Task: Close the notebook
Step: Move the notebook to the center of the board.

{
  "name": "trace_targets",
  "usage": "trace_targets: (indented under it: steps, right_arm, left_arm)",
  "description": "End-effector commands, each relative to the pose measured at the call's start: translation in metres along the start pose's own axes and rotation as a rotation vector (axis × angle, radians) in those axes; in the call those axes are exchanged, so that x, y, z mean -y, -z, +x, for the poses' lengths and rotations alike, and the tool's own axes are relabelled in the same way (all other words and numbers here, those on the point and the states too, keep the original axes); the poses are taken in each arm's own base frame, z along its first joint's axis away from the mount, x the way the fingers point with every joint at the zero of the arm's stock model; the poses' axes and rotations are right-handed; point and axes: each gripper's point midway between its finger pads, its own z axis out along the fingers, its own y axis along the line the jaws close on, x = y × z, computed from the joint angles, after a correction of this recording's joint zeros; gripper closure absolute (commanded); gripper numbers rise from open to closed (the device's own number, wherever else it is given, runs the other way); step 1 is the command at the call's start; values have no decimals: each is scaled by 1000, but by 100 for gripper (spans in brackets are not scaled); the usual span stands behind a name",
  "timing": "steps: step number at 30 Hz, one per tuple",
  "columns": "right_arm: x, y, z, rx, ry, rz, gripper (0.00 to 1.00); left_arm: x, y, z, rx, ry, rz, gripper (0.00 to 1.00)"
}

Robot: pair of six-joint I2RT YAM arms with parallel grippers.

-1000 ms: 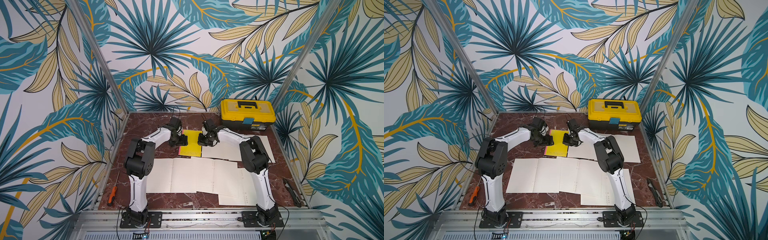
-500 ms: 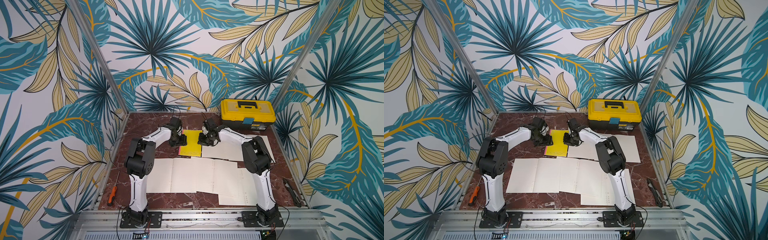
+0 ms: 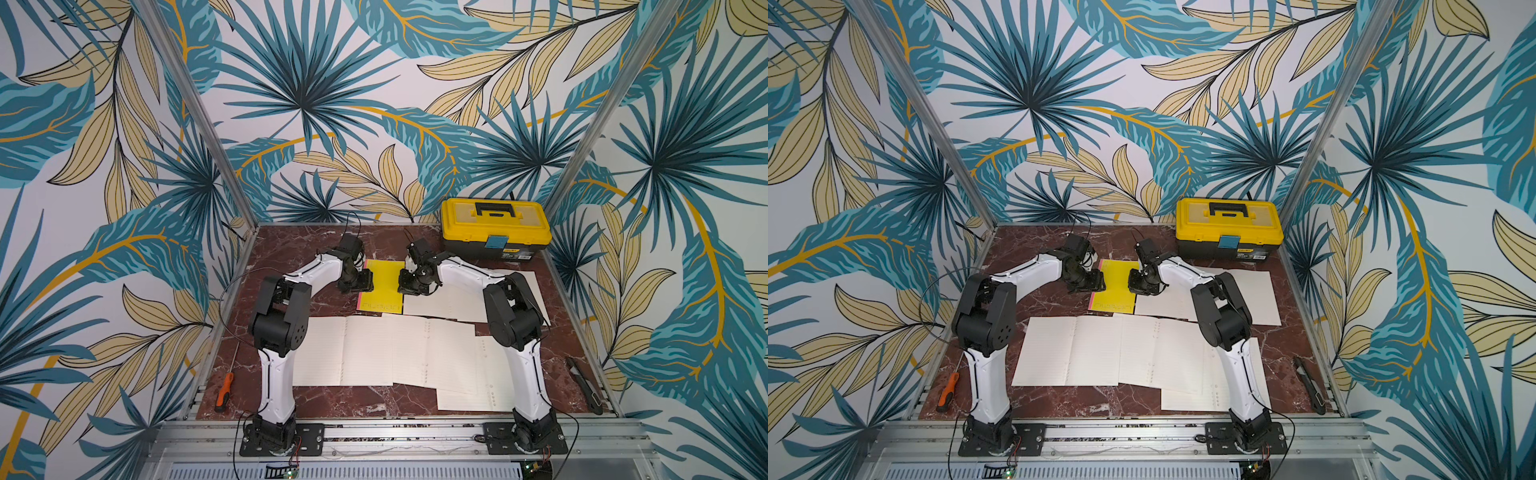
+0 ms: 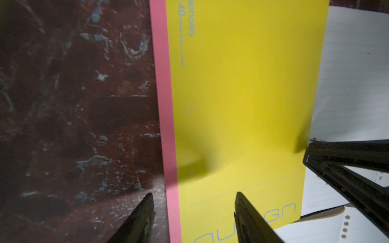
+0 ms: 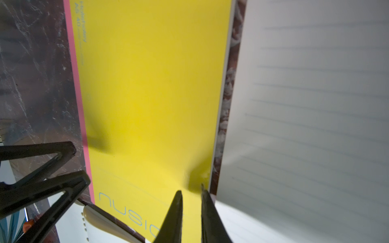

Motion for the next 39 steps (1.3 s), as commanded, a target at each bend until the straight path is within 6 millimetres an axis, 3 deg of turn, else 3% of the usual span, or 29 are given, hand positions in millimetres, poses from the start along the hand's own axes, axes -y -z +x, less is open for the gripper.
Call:
trace_targets:
  steps: [1,12,25,33,39]
  right_arm:
    - [1,11,7,-6,11,13,81]
    - [6,7,15,-21,1,12,82]
    - [-24,-21,28,-70,37,-32,87]
    - [-35,-33,27,-88,46,-41,87]
    - [-46,-46,28,-111,55,-56,87]
  left_arm:
    - [-1,-6,-1,-13,-9,-14,38]
    - [-4,-13,2,-30,-7,-16,39]
    - [2,-14,0,-26,11,42,45]
    - [-19,-3,-7,-1,58,43,51]
    - [-23,4,-9,11,76,81,56]
